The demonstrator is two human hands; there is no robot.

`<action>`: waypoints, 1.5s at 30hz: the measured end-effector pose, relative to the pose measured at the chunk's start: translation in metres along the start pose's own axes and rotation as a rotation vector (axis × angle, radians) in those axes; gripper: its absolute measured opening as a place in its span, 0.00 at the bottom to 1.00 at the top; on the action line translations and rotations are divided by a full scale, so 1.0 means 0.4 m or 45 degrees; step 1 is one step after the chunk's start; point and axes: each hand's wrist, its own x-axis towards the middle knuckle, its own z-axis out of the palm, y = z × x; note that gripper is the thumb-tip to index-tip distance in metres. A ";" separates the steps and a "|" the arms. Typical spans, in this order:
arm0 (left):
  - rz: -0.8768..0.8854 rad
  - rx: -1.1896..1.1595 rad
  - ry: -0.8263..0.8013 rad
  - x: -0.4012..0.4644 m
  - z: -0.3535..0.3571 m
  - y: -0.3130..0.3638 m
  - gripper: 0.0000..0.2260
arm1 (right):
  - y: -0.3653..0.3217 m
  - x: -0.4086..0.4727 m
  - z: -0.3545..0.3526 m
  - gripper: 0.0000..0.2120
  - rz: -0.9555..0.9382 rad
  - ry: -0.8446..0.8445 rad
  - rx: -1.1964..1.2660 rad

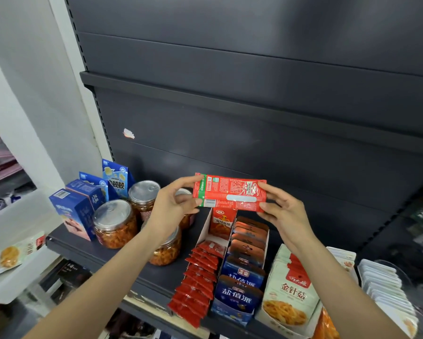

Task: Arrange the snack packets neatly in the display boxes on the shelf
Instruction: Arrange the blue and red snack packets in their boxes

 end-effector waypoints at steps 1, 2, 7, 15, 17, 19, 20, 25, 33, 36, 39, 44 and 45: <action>0.019 0.009 -0.007 -0.004 -0.003 0.001 0.21 | 0.001 -0.001 0.000 0.18 -0.004 0.000 0.003; 0.032 0.021 -0.010 -0.008 -0.006 0.003 0.21 | 0.001 -0.003 0.001 0.18 -0.009 -0.002 -0.001; -0.011 -0.033 0.017 -0.008 -0.019 0.010 0.21 | -0.009 -0.008 0.013 0.17 -0.036 -0.033 -0.025; -0.480 -0.368 -0.089 0.005 -0.049 -0.043 0.16 | -0.018 -0.006 0.015 0.14 -0.353 -0.037 -0.573; -0.571 -0.378 -0.079 0.006 -0.038 -0.059 0.12 | -0.019 0.001 0.015 0.10 -0.495 0.045 -0.724; -0.654 -0.368 -0.073 0.006 -0.023 -0.074 0.09 | -0.017 0.005 0.014 0.07 -0.583 0.071 -0.874; -0.681 -0.335 -0.072 0.007 -0.019 -0.082 0.08 | -0.015 0.006 0.014 0.07 -0.592 0.064 -0.937; -0.549 0.250 -0.176 0.011 -0.016 -0.145 0.08 | 0.009 0.016 0.018 0.10 -0.504 0.071 -1.142; -0.306 0.802 -0.784 0.026 -0.033 -0.175 0.12 | 0.010 0.035 0.089 0.12 -0.499 -0.064 -1.519; -0.246 0.906 -0.798 0.031 -0.026 -0.188 0.11 | -0.005 0.054 0.099 0.14 -0.551 -0.073 -1.572; -0.203 0.888 -0.769 0.032 -0.024 -0.198 0.07 | -0.024 0.067 0.091 0.14 -0.528 -0.082 -1.604; -0.045 0.870 -0.685 0.041 -0.031 -0.209 0.06 | 0.014 0.072 0.111 0.12 -0.541 -0.218 -1.704; -0.025 0.842 -0.652 0.048 -0.034 -0.208 0.06 | 0.030 0.079 0.119 0.12 -0.503 -0.262 -1.719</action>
